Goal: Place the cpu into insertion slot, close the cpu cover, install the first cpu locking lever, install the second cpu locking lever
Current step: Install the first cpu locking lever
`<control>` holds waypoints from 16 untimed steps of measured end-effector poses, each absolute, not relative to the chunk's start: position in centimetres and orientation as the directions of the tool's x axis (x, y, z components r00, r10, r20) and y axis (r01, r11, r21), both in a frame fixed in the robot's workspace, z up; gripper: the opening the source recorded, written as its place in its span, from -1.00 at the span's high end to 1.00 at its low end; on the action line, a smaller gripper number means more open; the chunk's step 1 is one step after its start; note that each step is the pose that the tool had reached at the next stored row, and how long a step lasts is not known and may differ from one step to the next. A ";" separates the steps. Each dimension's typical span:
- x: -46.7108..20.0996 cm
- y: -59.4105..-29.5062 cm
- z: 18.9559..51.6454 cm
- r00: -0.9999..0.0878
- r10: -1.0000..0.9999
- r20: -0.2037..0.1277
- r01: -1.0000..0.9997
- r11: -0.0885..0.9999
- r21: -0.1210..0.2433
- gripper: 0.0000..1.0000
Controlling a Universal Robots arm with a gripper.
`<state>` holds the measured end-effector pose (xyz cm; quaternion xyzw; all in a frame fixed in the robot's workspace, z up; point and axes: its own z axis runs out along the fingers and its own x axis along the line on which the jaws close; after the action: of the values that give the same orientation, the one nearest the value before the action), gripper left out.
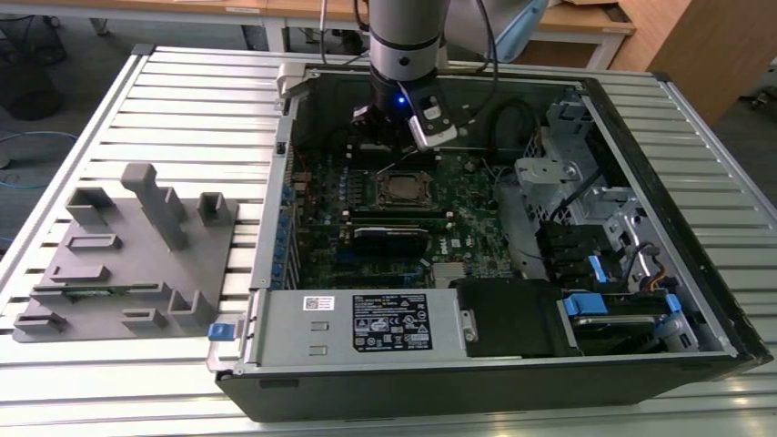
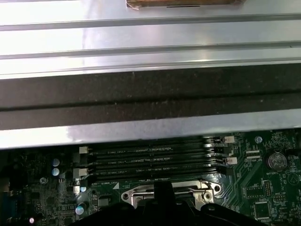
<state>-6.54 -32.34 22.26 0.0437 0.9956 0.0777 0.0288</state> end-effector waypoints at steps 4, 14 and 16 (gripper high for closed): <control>-6.5 -32.1 22.2 -0.995 0.092 -0.051 0.083 0.984 0.157 0.80; -6.4 -31.6 22.1 -0.995 0.091 -0.051 0.082 0.984 0.157 0.80; -6.3 -31.6 22.1 -0.995 0.092 -0.051 0.083 0.984 0.157 0.80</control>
<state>-6.31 -31.61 22.12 0.0437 0.9956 0.0778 0.0288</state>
